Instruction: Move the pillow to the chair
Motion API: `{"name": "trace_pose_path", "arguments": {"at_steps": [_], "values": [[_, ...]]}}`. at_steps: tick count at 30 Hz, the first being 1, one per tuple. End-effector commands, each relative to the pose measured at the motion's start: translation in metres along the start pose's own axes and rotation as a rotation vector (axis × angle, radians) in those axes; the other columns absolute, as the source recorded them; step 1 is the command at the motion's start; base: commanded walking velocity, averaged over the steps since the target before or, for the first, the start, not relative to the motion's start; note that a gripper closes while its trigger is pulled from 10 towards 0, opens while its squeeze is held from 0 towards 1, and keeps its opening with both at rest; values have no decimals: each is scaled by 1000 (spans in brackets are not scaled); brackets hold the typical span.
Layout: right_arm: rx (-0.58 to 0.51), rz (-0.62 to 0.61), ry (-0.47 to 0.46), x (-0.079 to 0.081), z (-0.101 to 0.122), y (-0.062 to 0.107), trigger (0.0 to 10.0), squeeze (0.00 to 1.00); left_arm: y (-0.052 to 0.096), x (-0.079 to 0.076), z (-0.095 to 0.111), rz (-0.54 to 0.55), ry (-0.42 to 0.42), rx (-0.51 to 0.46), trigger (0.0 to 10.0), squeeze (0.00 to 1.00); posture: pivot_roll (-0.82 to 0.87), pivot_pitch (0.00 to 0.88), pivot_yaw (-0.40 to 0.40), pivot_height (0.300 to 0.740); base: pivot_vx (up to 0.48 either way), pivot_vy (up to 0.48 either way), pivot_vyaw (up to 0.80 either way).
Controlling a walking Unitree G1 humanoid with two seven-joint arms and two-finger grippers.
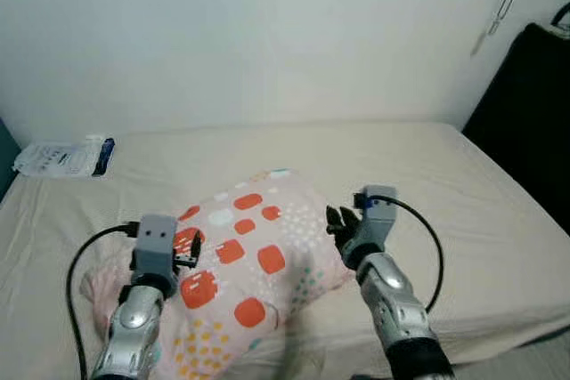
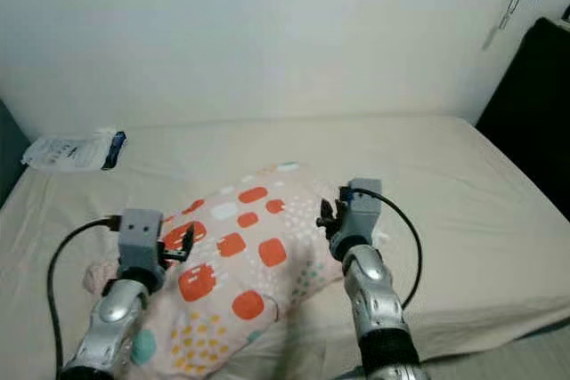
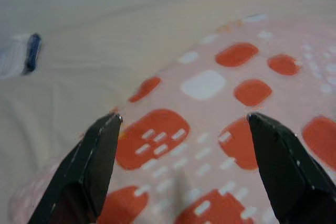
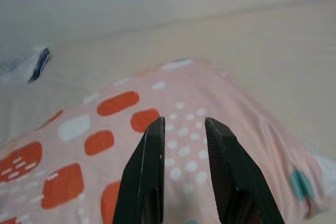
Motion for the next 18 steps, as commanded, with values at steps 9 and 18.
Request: {"name": "trace_pose_path", "arguments": {"at_steps": [9,18], "values": [[-56,61,67,5,15,-9,10000,0,-16,-5,12,43,72,-25,10000,0,83,0,-71,740,0,0,0],[-154,-38,126,-13,38,2,10000,0,-23,-27,26,-25,67,-87,10000,0,85,0,-95,740,0,0,0]]}}
Point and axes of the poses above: a point about 5 cm out from each wrist's last joint towards the gripper, its own y axis pointing back from the gripper into the wrist, its own z axis along the axis of the wrist's last joint, x = y × z, the point moved 4 cm from there along -y, pointing out of the wrist towards the gripper, and after that the axes turned 4 degrees about -y, right-handed, at the moved point
